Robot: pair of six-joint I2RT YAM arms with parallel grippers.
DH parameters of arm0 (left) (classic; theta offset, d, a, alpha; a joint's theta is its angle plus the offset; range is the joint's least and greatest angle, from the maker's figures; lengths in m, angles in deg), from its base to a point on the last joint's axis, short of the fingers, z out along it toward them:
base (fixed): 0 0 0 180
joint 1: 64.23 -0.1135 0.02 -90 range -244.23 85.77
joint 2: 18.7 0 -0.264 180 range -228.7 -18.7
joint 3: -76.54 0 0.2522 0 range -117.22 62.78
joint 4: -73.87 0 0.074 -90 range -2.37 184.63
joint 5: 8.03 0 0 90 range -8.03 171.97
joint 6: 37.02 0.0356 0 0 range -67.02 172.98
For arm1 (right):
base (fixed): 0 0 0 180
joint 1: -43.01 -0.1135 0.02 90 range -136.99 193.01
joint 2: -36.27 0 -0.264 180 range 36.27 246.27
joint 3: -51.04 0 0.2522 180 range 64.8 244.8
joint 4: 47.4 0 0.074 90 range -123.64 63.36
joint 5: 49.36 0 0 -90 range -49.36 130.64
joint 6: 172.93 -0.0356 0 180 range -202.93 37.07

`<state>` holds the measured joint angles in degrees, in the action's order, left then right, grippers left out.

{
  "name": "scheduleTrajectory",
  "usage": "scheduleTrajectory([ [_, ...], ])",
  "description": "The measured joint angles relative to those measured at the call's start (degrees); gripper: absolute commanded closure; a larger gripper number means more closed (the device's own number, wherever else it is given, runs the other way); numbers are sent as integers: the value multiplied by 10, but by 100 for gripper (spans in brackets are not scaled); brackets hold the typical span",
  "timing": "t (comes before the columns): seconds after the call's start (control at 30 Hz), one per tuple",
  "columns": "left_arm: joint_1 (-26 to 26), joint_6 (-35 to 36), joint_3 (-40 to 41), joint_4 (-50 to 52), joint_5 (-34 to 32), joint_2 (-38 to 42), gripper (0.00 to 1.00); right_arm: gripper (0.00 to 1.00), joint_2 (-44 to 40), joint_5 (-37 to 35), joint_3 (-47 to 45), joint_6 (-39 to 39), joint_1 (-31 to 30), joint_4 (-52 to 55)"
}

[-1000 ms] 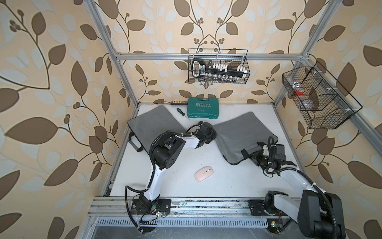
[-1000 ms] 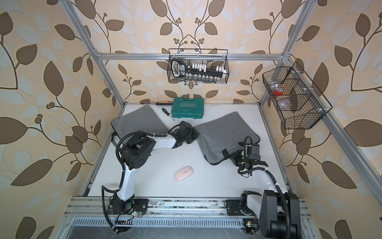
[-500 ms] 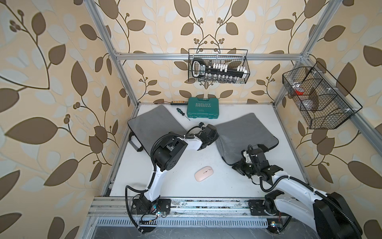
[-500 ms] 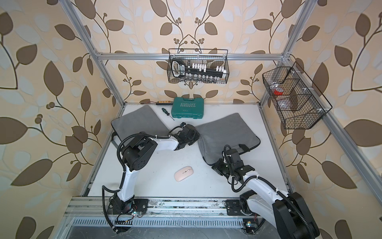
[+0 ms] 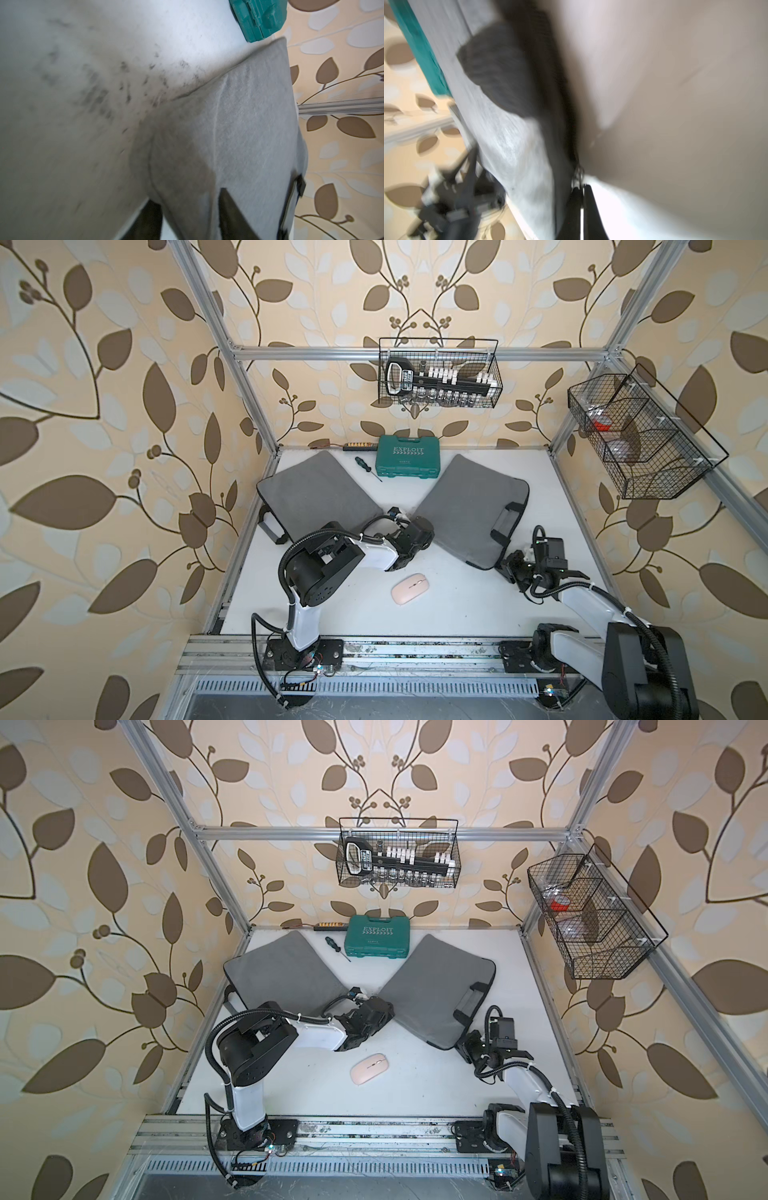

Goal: Put the mouse into the laptop bag
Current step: Unzip the zipper on the zippered laptop bag.

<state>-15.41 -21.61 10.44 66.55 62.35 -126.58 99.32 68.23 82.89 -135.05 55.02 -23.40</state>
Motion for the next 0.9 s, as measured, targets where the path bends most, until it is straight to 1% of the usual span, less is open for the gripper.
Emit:
scheduleTrajectory([
  [0.03, 8, -4, 10, -3, -9, 9, 14, 100, 2, 6, 5, 18, 38, 3],
  [0.07, 12, -8, 12, -1, -13, 16, 10, 100, 5, 11, 12, 36, 69, 10],
  [0.13, 14, -8, 13, 0, -22, 19, 7, 100, 15, 18, 22, 63, 107, 21],
  [0.2, 11, -7, 12, 0, -29, 19, 6, 100, 24, 23, 27, 84, 122, 28],
  [0.27, 5, -4, 9, 1, -29, 16, 10, 100, 30, 28, 28, 97, 125, 34],
  [0.3, 0, -2, 4, 2, -27, 12, 15, 100, 30, 29, 28, 100, 125, 39],
  [0.33, -6, 2, -3, 1, -21, 5, 25, 100, 30, 28, 28, 102, 125, 48],
  [0.43, -18, 11, -28, -1, -5, -25, 67, 100, 30, 16, 41, 104, 124, 94],
  [0.47, -21, 12, -32, -1, -1, -34, 77, 100, 30, 11, 47, 104, 124, 111],
  [0.57, -24, 24, -40, -1, 3, -43, 95, 100, 25, 3, 56, 92, 111, 141],
  [0.63, -24, 28, -43, 4, 3, -45, 100, 100, 16, -4, 56, 71, 79, 154],
  [0.83, -36, 26, -45, 5, -8, -51, 100, 100, -12, -25, 54, -31, -80, 152],
  [0.9, -39, 26, -45, 6, -16, -51, 100, 100, -16, -30, 53, -62, -117, 151],
])
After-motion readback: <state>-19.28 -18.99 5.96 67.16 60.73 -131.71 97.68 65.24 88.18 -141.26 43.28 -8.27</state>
